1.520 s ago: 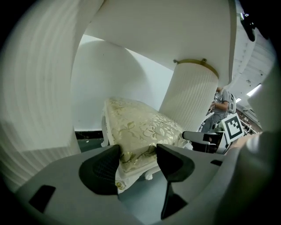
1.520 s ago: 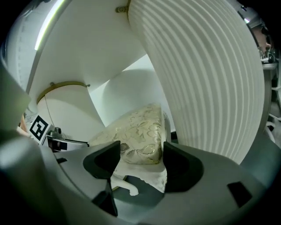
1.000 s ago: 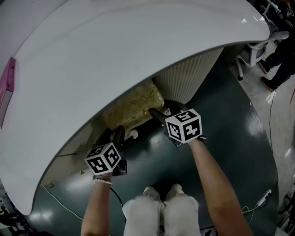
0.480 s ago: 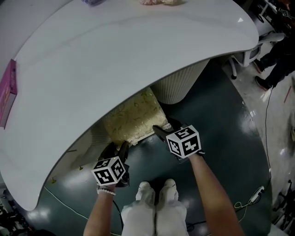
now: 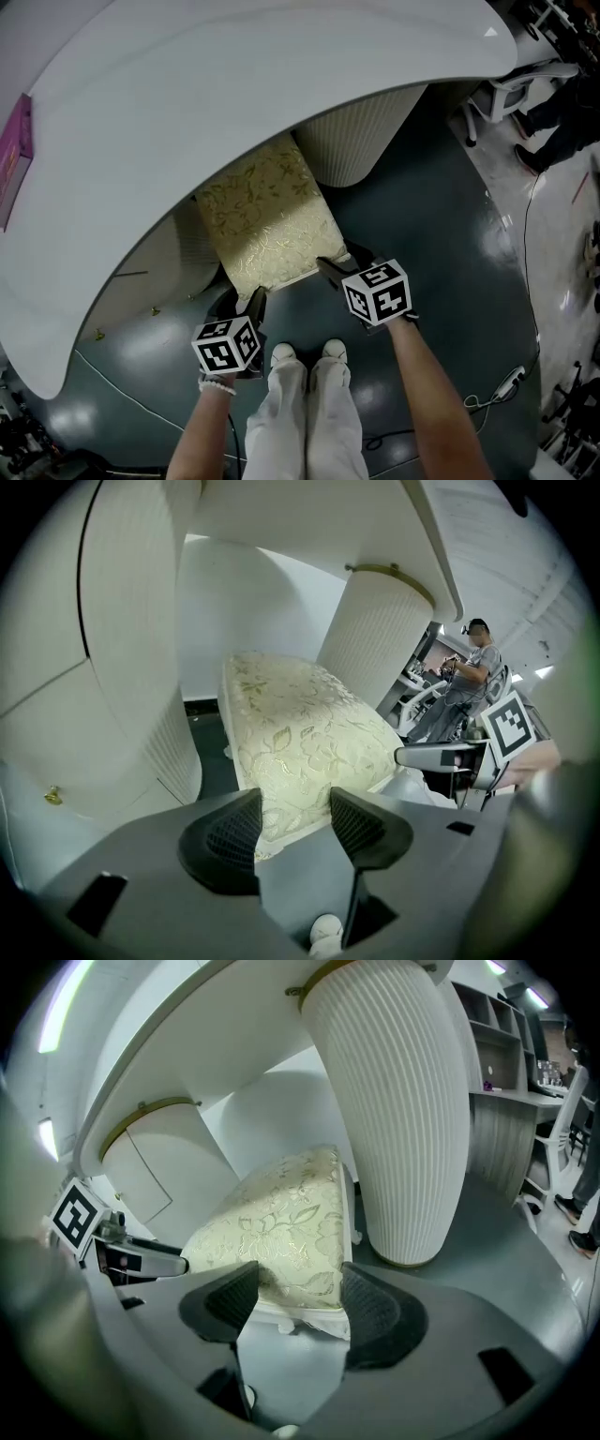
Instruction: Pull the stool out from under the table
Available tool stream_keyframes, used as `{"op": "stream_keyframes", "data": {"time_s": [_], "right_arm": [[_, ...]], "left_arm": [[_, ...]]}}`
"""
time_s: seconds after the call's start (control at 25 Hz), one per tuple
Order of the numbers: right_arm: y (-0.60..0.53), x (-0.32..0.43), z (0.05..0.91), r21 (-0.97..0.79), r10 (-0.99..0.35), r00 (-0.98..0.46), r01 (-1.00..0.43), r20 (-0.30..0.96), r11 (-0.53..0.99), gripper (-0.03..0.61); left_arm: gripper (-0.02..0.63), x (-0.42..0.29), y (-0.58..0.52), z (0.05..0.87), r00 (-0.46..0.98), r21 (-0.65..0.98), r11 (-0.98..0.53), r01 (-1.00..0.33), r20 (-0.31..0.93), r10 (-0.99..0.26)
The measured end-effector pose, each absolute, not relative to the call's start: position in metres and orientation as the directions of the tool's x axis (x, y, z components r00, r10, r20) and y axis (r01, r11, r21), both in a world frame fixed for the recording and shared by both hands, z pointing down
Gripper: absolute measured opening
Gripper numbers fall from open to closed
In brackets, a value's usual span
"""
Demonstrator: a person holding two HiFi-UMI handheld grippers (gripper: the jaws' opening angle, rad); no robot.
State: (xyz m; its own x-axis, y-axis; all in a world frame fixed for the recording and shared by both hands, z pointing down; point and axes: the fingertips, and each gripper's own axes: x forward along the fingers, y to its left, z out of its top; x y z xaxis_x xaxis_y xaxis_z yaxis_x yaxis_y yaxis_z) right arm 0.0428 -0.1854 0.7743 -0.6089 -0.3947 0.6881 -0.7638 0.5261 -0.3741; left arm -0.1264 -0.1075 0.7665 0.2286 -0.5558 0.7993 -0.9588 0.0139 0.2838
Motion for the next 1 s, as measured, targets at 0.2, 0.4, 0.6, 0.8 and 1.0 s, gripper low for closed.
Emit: {"op": "stream_keyframes", "data": {"time_s": [0.2, 0.4, 0.6, 0.8, 1.0], "right_arm": [[-0.159, 0.051, 0.774, -0.378, -0.381, -0.609, -0.761, 0.695, 0.527, 0.296], [-0.133, 0.06, 0.775, -0.379, -0.372, -0.602, -0.766, 0.707, 0.52, 0.296], [-0.106, 0.072, 0.775, -0.379, -0.365, -0.59, -0.776, 0.72, 0.505, 0.295], [-0.08, 0.083, 0.776, -0.377, -0.355, -0.574, -0.787, 0.738, 0.487, 0.296], [-0.055, 0.096, 0.775, -0.376, -0.352, -0.56, -0.799, 0.75, 0.47, 0.295]], "left_arm": [[0.241, -0.118, -0.08, 0.766, 0.235, 0.281, 0.005, -0.96, 0.811, -0.535], [0.239, -0.111, -0.056, 0.767, 0.243, 0.282, -0.002, -0.959, 0.822, -0.515], [0.239, -0.1, -0.032, 0.767, 0.257, 0.285, -0.017, -0.958, 0.836, -0.485], [0.235, -0.089, -0.006, 0.768, 0.272, 0.29, -0.032, -0.956, 0.846, -0.458], [0.23, -0.078, 0.016, 0.767, 0.284, 0.287, -0.059, -0.956, 0.859, -0.426]]}}
